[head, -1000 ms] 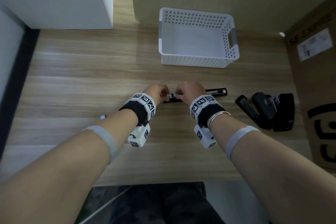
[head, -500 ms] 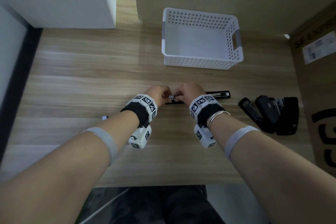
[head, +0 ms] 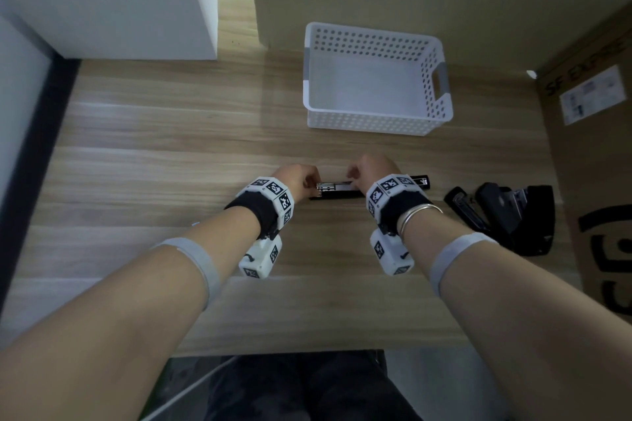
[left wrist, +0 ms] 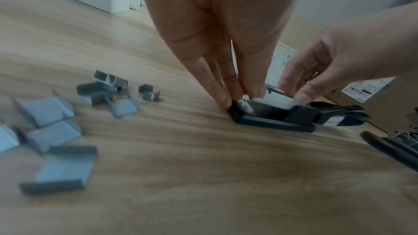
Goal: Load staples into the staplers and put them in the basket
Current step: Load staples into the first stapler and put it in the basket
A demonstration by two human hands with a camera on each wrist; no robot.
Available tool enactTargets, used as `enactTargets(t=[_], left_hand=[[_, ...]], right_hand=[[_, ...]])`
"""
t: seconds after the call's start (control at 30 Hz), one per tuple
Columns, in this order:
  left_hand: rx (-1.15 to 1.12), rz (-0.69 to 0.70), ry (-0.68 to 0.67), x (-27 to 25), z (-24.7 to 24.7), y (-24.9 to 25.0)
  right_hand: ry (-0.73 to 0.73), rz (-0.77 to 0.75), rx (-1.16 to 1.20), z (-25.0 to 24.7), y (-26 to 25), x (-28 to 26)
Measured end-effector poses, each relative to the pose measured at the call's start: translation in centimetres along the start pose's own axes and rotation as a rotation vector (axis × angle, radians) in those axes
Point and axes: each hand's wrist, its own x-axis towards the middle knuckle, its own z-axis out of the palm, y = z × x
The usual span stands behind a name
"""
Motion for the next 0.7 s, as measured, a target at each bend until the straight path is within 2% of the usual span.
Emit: enactTargets(t=[0.1,0.27,0.53,0.7], left_hand=[[0.020,0.005,0.012,-0.4,-1.8,-0.8],[0.152,-0.074,-0.005,-1.9,-4.7,-3.9],[0.319,-0.042,-0.094,-3.3,-3.3,-5.8],[0.337,-0.002,-0.065,-3.3,-2.5,-6.0]], right_hand=[[0.045,-0.005,-0.007,-0.5,0.2,-0.4],[0.075,-0.050,-0.010,-0.3,-1.2,-0.4],[0.111,-0.111,-0.033,0.9,-2.8,-0.6],[0.114,-0.139,-0.060,1.2,-2.9,-0.8]])
